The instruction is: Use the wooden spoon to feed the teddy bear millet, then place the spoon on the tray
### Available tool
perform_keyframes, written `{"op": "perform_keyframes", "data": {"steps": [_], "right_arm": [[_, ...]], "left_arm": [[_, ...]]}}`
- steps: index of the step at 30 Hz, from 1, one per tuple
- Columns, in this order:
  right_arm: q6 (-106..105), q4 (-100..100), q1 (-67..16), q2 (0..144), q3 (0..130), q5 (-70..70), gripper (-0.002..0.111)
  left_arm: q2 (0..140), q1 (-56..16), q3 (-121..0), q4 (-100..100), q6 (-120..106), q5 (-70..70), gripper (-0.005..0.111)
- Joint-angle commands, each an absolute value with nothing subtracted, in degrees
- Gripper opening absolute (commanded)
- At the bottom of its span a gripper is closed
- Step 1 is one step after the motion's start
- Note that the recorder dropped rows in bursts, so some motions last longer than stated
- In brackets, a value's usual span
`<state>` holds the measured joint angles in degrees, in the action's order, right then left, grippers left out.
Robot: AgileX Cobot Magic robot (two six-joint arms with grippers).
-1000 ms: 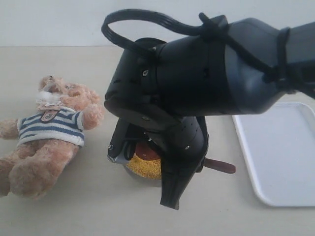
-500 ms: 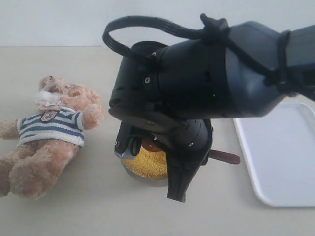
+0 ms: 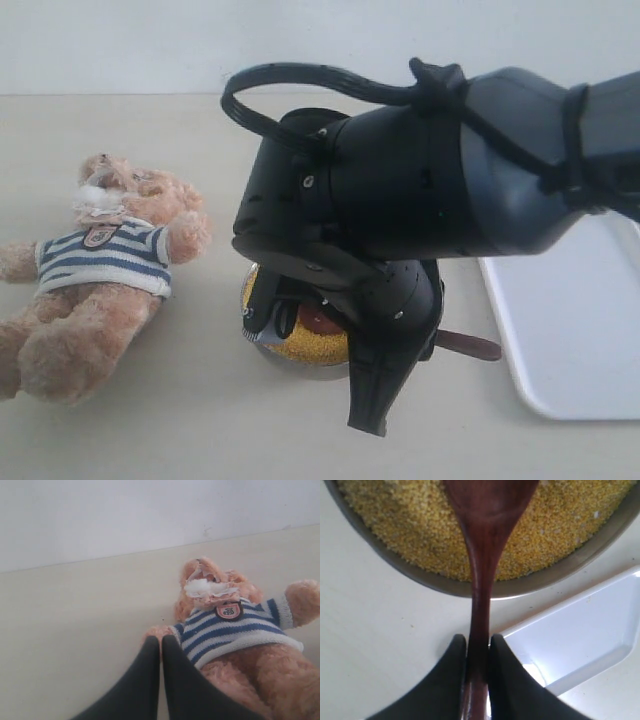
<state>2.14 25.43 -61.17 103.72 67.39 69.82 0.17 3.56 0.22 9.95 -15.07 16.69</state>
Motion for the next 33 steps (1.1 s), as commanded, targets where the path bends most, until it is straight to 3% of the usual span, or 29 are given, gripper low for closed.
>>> {"op": "perform_keyframes", "data": {"steps": [1, 33], "right_arm": [[1.96, 24.81, -61.05, 103.29, 67.28, 69.96, 0.0], [0.74, 21.59, -61.05, 103.29, 67.51, 69.96, 0.0]], "left_arm": [[0.0, 3.34, 0.0, 9.91, -14.94, 16.71, 0.004], [0.0, 3.34, 0.0, 9.91, -14.94, 16.71, 0.004]]}}
